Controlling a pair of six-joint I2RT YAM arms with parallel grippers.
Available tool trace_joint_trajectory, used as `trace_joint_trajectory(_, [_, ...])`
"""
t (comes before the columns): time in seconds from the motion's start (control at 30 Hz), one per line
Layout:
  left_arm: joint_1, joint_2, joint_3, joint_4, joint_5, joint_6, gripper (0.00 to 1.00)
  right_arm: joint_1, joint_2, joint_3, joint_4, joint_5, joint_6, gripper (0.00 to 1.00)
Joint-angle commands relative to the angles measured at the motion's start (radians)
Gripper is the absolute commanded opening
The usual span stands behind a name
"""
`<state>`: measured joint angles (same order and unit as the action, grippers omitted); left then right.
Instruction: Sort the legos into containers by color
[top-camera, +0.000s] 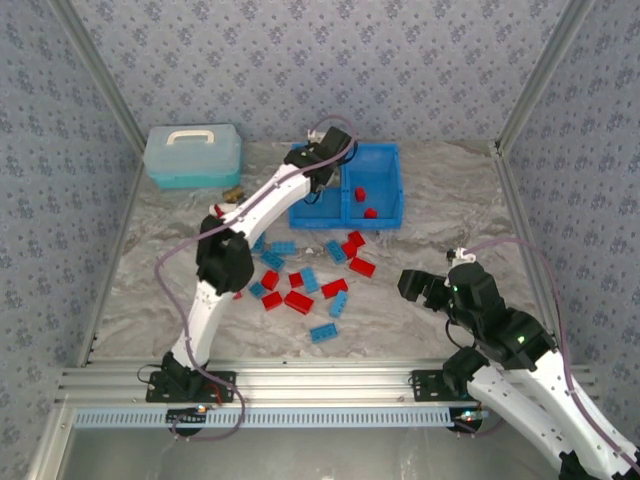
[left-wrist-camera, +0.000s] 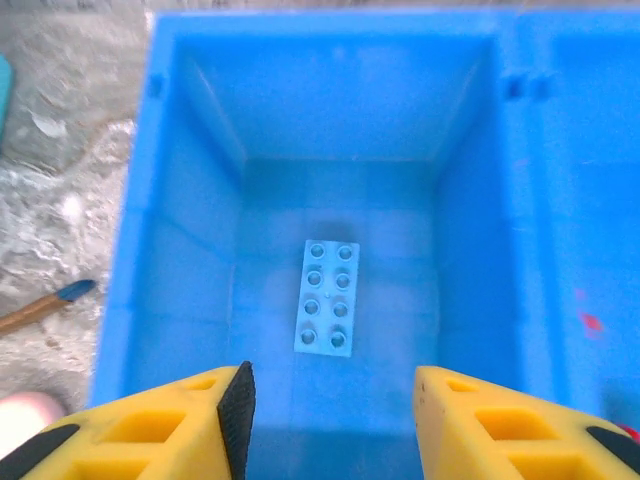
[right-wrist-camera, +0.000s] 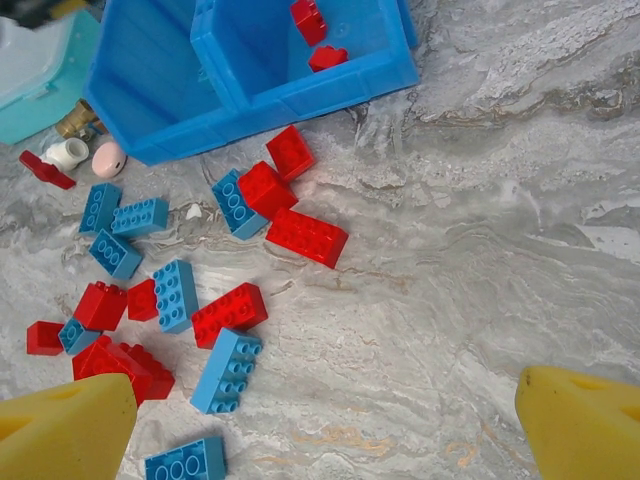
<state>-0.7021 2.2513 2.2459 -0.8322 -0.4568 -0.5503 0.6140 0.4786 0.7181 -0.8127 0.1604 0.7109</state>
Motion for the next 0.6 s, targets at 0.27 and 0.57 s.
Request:
trace_joint_trajectory(0.27, [-0.095,-0.693,-0.797,0.148,-0.035,0.010,0.48,0.020,0.015,-0.009,0.041,0.009,0.030,1.00])
trace_joint_trajectory(0.57, [-0.009,-0.891,-1.236,0.198,0.107,-0.283,0.54,0.030,0.113,-0.018,0.129,-0.010,0.017,1.00])
